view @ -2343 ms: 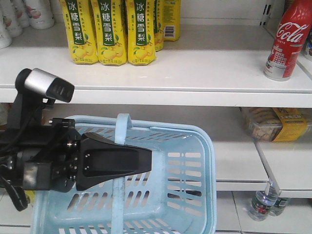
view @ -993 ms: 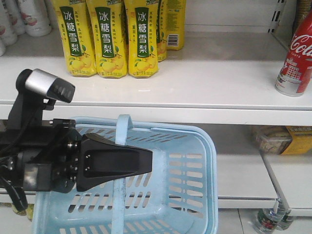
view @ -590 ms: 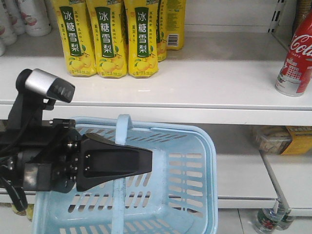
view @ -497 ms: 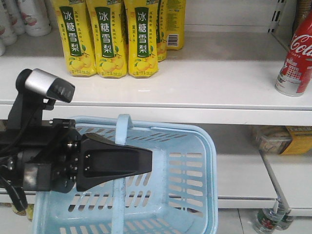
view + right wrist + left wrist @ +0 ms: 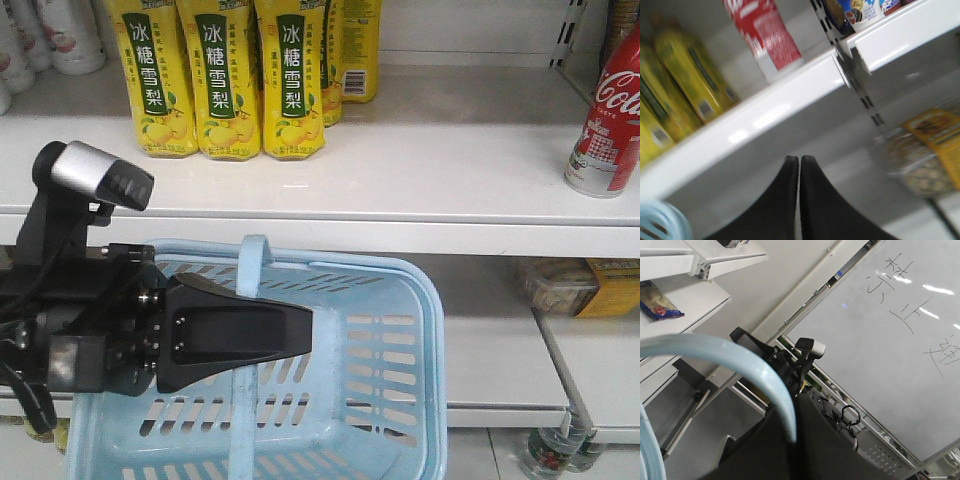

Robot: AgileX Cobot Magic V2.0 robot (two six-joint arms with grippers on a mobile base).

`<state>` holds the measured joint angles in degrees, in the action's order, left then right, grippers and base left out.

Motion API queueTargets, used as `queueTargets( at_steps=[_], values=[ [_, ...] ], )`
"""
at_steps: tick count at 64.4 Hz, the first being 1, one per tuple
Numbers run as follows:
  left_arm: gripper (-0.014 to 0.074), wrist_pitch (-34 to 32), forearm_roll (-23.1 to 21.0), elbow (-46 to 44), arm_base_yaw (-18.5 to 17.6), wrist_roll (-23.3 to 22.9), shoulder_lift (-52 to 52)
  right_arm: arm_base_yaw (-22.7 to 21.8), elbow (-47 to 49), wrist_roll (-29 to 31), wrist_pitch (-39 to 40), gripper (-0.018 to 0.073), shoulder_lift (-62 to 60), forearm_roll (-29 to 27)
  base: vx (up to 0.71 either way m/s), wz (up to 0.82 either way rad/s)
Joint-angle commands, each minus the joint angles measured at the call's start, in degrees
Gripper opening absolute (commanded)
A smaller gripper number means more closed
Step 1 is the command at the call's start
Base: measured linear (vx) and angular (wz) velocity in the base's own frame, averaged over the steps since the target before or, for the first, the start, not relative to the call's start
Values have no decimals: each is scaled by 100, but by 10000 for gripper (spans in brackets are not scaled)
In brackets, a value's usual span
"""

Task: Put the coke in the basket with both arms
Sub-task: 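Reach the right gripper to the red Coca-Cola can and grasp it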

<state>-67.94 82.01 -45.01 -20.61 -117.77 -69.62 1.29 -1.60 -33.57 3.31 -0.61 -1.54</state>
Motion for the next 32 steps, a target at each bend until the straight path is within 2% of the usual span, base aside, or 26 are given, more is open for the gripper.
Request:
queueTargets(
  at_steps=[1,5,11,16,21,29,32],
  values=[
    [-6,-941,-517,-197,-20,28,144,-5,-61,-953,1030,-4,-104,-1101,0,0],
    [-6,-941,-517,-197,-20,28,144,-5,-61,-1173,1305,-4,-104,-1561,0,0],
    [-6,-941,-517,-197,-20,28,144,-14,-48,-1189,1897,-4,-99,-2368,0,0],
    [-6,-941,-517,-197,-20,28,144,6,112,-1202,2123,-4,-99,-2140,0,0],
    [-6,-941,-517,-197,-20,28,144,6,593,-1188,1870,-4,-91,-908,0,0],
    [-6,-941,-517,-197,-20,28,144,6,1916,-1516,426,15,237,1908,0,0],
    [-6,-941,-517,-197,-20,28,144,6,2296,-1683,176,36,398,2670,0,0]
  ],
)
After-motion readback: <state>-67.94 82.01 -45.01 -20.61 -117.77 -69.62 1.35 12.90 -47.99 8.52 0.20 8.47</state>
